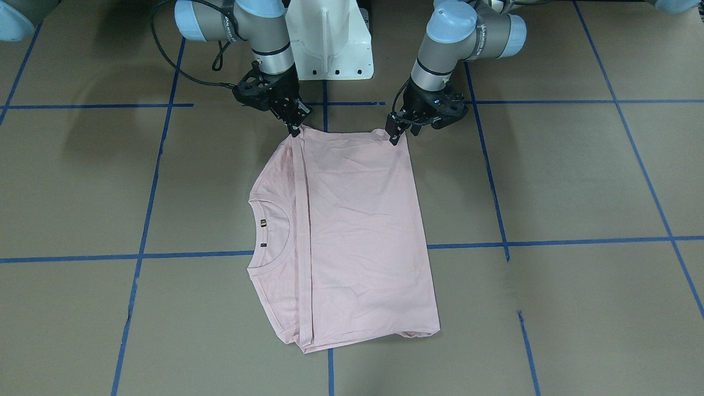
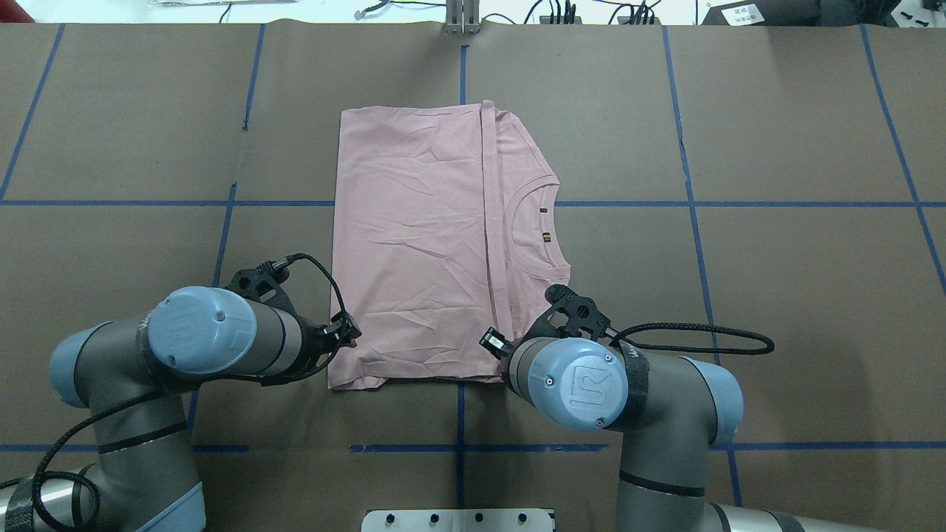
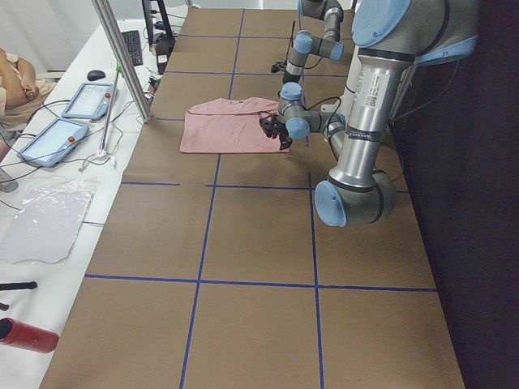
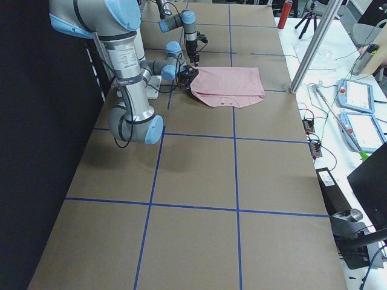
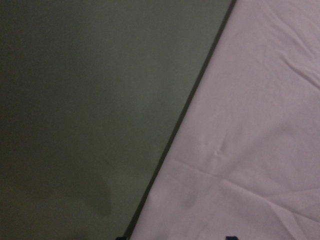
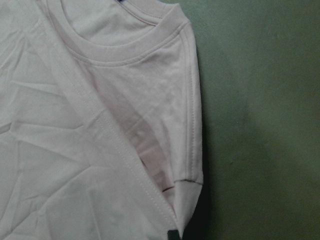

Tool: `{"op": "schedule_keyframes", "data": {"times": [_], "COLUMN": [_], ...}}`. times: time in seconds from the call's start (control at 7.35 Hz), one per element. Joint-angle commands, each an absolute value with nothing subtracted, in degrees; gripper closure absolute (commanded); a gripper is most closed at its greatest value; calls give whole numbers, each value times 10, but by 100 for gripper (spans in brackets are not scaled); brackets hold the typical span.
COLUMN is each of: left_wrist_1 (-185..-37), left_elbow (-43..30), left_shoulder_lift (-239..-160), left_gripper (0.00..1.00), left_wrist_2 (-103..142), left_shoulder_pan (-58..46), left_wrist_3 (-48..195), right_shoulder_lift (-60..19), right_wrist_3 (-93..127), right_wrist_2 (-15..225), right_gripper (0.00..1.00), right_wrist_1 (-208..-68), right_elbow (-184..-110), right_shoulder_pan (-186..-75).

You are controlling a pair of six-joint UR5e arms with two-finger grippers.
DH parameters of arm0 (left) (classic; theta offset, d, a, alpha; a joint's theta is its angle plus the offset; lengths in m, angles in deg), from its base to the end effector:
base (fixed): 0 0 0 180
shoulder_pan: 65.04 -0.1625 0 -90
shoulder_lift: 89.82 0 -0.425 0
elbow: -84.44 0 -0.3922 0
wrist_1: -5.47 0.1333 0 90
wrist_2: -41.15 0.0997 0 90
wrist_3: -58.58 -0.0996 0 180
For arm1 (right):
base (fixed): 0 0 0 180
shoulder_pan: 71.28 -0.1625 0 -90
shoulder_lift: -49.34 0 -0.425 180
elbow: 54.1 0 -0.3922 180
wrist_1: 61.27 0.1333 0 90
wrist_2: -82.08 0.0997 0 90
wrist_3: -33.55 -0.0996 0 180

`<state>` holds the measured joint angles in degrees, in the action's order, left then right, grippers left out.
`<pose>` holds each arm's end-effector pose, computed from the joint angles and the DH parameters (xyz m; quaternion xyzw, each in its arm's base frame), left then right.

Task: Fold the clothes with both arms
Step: 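Lower the left gripper to the shirt edge nearest the robot beside the right gripper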

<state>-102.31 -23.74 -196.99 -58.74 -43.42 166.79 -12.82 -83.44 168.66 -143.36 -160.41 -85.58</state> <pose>0.4998 -0.3231 0.3208 -0.0638 0.4476 -0.2673 0.8509 -0.5660 -0.2880 0.2476 -0.0218 -0.4389 0.3289 0.8359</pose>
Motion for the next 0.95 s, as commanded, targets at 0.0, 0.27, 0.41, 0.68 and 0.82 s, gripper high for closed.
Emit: {"op": "schedule_keyframes", "data": {"times": [0.0,0.27,0.41,0.68,0.82], "left_wrist_1": [-1023,-1023,-1023,-1023,-1022], "left_elbow": [-236,-234,-234,-232,-232], "left_shoulder_lift": [-1963,-1963,-1963,-1962,-1962], "left_gripper": [32,42,49,53,64], "left_wrist_2": [-584,-583,-583,-582,-582], "left_shoulder_pan": [-452,-467,-467,-468,-468], "left_wrist_3": [1676,1677,1677,1676,1677], "right_shoulder_lift": [-129,-130,-130,-129,-129], "right_wrist_3": [-834,-834,-834,-833,-833], "right_wrist_2": [1687,1687,1687,1687,1687], "right_gripper": [100,100,100,100,100], "right_wrist_1": [-1435,-1435,-1434,-1434,-1434], "right_elbow": [-1607,-1607,-1607,-1608,-1608], "right_shoulder_pan": [-856,-857,-857,-857,-858]}}
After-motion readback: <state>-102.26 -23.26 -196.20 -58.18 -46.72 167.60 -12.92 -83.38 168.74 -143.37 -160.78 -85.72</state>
